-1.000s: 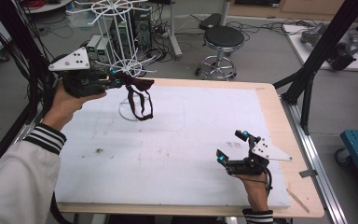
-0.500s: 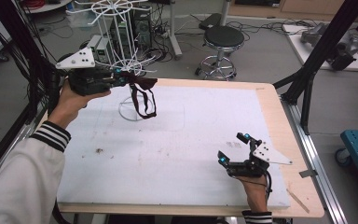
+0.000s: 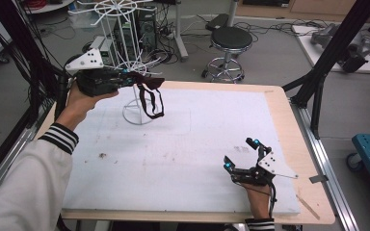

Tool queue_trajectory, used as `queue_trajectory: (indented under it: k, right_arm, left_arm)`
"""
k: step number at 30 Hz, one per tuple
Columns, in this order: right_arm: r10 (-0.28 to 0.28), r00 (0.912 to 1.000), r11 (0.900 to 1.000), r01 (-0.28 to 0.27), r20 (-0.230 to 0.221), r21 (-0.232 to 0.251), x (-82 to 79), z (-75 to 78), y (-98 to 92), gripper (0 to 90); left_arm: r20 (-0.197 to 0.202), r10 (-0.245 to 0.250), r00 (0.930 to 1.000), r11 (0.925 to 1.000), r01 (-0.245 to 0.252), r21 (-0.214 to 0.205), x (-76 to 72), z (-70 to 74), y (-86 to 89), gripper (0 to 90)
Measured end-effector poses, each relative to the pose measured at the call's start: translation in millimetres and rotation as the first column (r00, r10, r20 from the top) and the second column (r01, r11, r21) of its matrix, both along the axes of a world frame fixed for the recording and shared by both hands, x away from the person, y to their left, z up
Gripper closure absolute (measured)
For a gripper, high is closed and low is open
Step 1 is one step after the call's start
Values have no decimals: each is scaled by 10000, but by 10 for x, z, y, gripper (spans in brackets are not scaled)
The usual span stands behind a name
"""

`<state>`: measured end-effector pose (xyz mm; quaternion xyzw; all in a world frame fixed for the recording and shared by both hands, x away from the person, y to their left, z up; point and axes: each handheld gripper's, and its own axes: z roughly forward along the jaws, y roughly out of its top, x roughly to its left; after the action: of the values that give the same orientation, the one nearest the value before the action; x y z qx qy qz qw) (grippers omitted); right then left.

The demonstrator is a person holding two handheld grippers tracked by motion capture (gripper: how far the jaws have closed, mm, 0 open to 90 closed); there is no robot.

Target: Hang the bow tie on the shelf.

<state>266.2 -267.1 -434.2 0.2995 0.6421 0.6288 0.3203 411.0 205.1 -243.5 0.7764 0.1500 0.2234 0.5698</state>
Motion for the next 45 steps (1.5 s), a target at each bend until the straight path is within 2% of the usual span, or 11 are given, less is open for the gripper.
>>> queue_trajectory:
  k: [7, 8, 13, 16, 17, 23, 40, 45]
  right_arm:
    - [-173, 9997, 9999, 173, 168, 14, -18, -56, -14, 6]
    - [-183, 9998, 9998, 182, 86, 45, -29, -60, -12, 6]
    - [-306, 9992, 9995, 304, 256, 71, -48, -92, -9, 6]
    - [-339, 9987, 9994, 337, 385, 63, -50, -123, -8, 6]
    - [-370, 9991, 9993, 368, 229, 86, -58, -128, -4, 6]
    - [-446, 9978, 9990, 441, 481, 111, -64, -122, -15, 6]
    - [-616, 9973, 9980, 609, 394, 177, -78, -176, -38, 6]
    - [-656, 9975, 9976, 651, 279, 217, -81, -192, -40, 6]
  left_arm:
    - [-133, 250, 9996, 9997, -251, -84, 62, -33, 44, 835]
    - [-113, 253, 9996, 9997, -253, -17, 69, -35, 54, 835]
    - [49, 274, 9996, 9996, -274, 15, 81, -37, 53, 835]
    - [3, 335, 9994, 9994, -335, 38, 96, -48, 64, 835]
    - [-14, 411, 9992, 9991, -411, 120, 101, -51, 70, 835]
    - [-34, 553, 9985, 9984, -552, 132, 134, -68, 101, 835]
    - [-84, 1095, 9939, 9914, -1086, 734, 219, -133, 95, 831]
    - [-149, 1282, 9916, 9891, -1268, 755, 234, -144, 103, 821]
